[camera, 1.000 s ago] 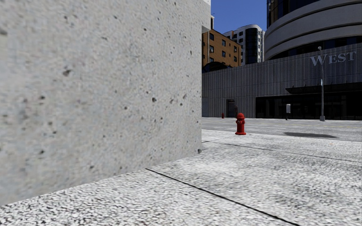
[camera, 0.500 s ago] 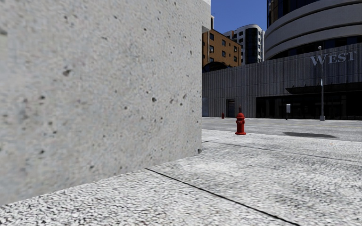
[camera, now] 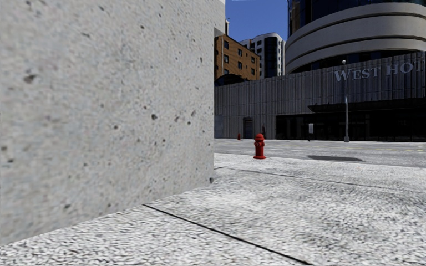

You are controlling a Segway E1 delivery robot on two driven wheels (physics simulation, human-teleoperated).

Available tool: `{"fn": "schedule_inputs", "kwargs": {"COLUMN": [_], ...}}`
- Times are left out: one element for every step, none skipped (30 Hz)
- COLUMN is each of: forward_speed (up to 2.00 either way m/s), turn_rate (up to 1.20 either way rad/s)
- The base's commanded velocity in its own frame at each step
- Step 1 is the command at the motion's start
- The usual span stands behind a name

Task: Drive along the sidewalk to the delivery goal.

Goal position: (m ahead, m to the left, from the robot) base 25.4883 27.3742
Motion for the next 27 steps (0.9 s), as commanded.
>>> {"fn": "schedule_inputs", "kwargs": {"forward_speed": [1.02, 1.02, 1.03, 1.04, 1.04, 1.04, 1.04, 1.04, 1.04, 1.04, 1.1, 1.1, 2.0, 2.0, 2.0, 2.0, 2.0, 2.0, 2.0, 2.0, 2.0, 2.0, 2.0, 2.0, 2.0, 2.0, 2.0], "turn_rate": [-0.6, -0.6, -0.6, -0.6, -0.6, -0.6, -0.6, -0.6, -0.6, -0.6, -0.6, -0.6, -0.6, -0.57, -0.52, -0.51, -0.51, -0.51, -0.51, -0.51, -0.51, -0.5, -0.5, -0.42, 0.0, 0.0, 0.0]}}
